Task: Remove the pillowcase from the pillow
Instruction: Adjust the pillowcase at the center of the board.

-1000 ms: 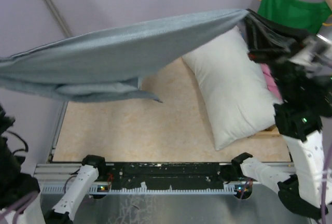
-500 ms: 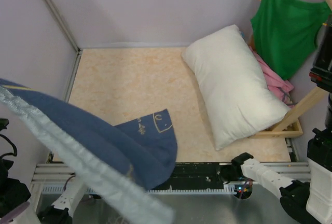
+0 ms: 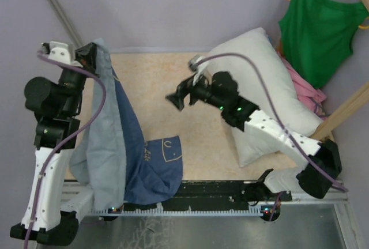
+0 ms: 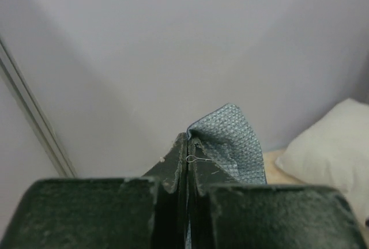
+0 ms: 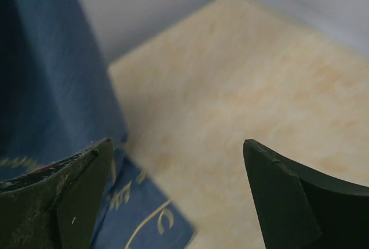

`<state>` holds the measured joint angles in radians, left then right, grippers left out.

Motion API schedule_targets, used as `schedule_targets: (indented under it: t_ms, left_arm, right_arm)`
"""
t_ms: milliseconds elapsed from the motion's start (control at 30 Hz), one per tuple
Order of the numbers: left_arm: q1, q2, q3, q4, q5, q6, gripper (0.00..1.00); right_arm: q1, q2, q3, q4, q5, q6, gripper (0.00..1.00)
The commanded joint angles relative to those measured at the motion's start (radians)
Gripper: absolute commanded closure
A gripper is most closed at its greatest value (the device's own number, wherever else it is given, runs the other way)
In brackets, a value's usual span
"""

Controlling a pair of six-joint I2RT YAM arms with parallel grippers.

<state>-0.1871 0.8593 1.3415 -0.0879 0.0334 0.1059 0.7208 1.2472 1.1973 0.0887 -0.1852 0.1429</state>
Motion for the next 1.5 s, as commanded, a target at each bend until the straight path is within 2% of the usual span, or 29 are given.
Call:
schedule_targets:
  t_ms: [0, 100, 200, 267, 400, 500, 567, 733, 867, 1033, 1133, 1267, 1367, 1467]
  left_arm:
    - [0.002, 0.065, -0.073, 0.130, -0.068, -0.006, 1.00]
    - [0.004, 0.168, -0.120, 0.191, -0.139, 0.019, 1.00]
    - [0.004, 0.275, -0.130, 0.207, -0.212, 0.064, 1.00]
    - [0.006, 0.338, -0.118, 0.175, -0.241, 0.079, 1.00]
    - [0.006, 0.394, -0.127, 0.140, -0.265, 0.091, 1.00]
    - [0.006, 0.400, -0.145, 0.118, -0.303, 0.118, 1.00]
    - [0.006, 0.398, -0.155, 0.103, -0.352, 0.138, 1.00]
    - [0.008, 0.389, -0.187, 0.093, -0.436, 0.149, 1.00]
    - [0.009, 0.407, -0.179, 0.067, -0.445, 0.138, 1.00]
    - [0.010, 0.417, -0.167, 0.039, -0.465, 0.107, 1.00]
    - [0.009, 0.421, -0.168, 0.022, -0.475, 0.081, 1.00]
    - [0.010, 0.425, -0.170, 0.006, -0.482, 0.050, 1.00]
    - [0.012, 0.434, -0.158, -0.024, -0.462, 0.028, 1.00]
    - [0.014, 0.450, -0.137, -0.077, -0.436, 0.013, 1.00]
  right_arm:
    - [0.094, 0.021, -0.136, 0.265, -0.170, 0.154, 0.05]
    - [0.094, 0.117, -0.168, 0.401, -0.290, 0.309, 0.05]
    - [0.093, 0.200, -0.173, 0.439, -0.312, 0.407, 0.04]
    - [0.089, 0.249, -0.191, 0.453, -0.273, 0.501, 0.02]
    - [0.079, 0.411, -0.185, 0.564, -0.360, 0.703, 0.02]
    - [0.079, 0.529, -0.117, 0.488, -0.403, 0.762, 0.04]
    - [0.079, 0.568, -0.067, 0.349, -0.405, 0.709, 0.07]
    - [0.089, 0.661, 0.087, -0.140, -0.421, 0.399, 0.09]
    - [0.089, 0.656, 0.074, -0.278, -0.466, 0.312, 0.11]
    - [0.093, 0.556, 0.028, -0.459, -0.360, 0.203, 0.11]
    - [0.141, 0.431, -0.084, -0.443, -0.188, 0.128, 0.11]
    - [0.272, 0.277, -0.225, -0.352, -0.040, -0.023, 0.08]
    - [0.385, 0.252, -0.256, -0.248, 0.023, -0.096, 0.07]
    - [0.448, 0.273, -0.273, -0.111, 0.019, -0.091, 0.08]
